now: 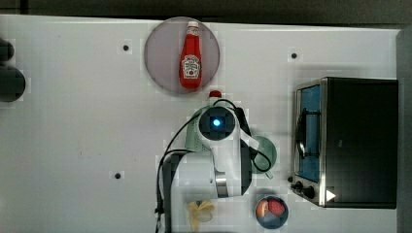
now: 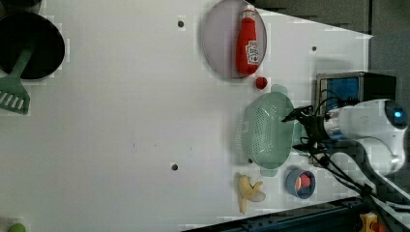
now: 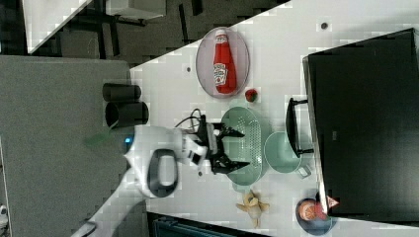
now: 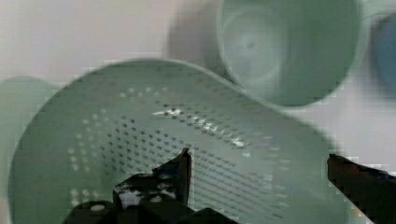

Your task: Drag strainer left to right.

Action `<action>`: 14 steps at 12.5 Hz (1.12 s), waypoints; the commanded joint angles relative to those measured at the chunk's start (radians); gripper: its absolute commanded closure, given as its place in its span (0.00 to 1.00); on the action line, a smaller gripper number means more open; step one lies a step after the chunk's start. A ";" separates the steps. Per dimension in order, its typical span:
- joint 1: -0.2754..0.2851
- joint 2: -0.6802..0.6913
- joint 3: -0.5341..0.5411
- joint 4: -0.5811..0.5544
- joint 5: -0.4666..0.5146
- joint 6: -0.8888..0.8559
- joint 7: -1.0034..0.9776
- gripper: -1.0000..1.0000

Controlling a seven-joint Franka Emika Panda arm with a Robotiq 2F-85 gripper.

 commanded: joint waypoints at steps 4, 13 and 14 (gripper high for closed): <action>0.002 -0.333 -0.037 0.300 0.311 -0.488 -0.519 0.00; 0.002 -0.412 -0.061 0.522 0.266 -0.790 -0.607 0.00; 0.002 -0.412 -0.065 0.521 0.266 -0.790 -0.607 0.00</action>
